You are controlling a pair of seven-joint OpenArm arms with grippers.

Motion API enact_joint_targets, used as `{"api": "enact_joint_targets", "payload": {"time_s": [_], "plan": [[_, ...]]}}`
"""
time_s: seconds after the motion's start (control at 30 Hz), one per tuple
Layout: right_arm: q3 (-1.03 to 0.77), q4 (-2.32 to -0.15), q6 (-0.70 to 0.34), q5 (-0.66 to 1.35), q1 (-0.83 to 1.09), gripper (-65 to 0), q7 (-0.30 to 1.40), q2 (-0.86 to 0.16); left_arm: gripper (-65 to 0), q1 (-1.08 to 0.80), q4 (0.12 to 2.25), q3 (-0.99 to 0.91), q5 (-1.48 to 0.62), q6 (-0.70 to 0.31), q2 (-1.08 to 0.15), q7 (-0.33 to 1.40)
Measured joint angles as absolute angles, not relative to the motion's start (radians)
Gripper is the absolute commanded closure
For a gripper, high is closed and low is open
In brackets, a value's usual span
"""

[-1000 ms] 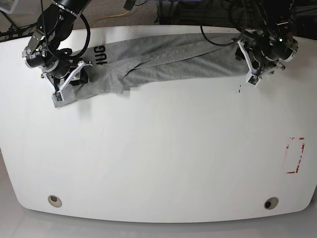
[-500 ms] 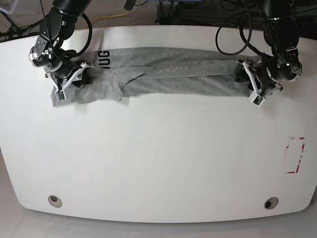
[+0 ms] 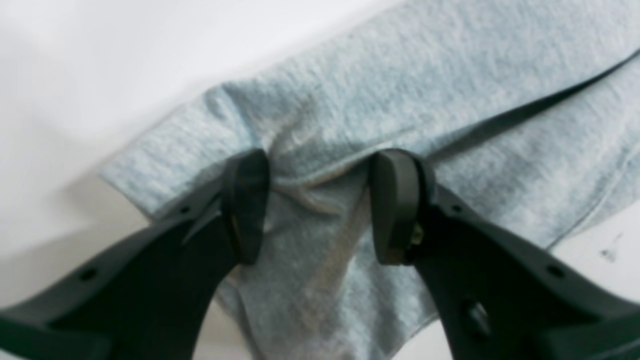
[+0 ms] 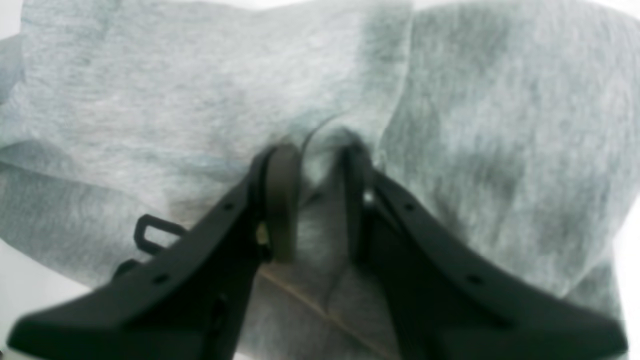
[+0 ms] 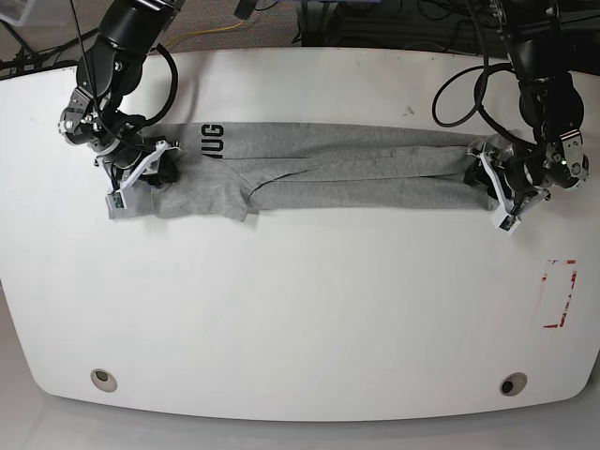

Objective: Fold the T-shirt properly
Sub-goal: 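Lower the folded hem with both grippers, forming a long strip, then grasp the strip end with the left gripper and fold it toward the right gripper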

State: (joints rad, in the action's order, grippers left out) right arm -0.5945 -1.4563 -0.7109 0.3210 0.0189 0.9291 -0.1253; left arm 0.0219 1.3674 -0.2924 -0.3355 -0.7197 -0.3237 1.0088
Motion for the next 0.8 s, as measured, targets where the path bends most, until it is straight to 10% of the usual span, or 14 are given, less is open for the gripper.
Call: {"api": "enact_joint_targets", "payload": {"time_s": [0.37,0.8], "plan": [[-0.595,-1.457,-0.707,0.318,0.019,-14.6,0.933,-0.125,-45.4,0.012,1.576,-0.479,-0.558,-0.7,-0.319,1.193],[-0.595,-1.457,-0.707,0.318,0.02,-14.6,0.931,-0.125,-46.5,-0.019,1.428,-0.595,-0.586,-0.697,-0.318,1.226]]}}
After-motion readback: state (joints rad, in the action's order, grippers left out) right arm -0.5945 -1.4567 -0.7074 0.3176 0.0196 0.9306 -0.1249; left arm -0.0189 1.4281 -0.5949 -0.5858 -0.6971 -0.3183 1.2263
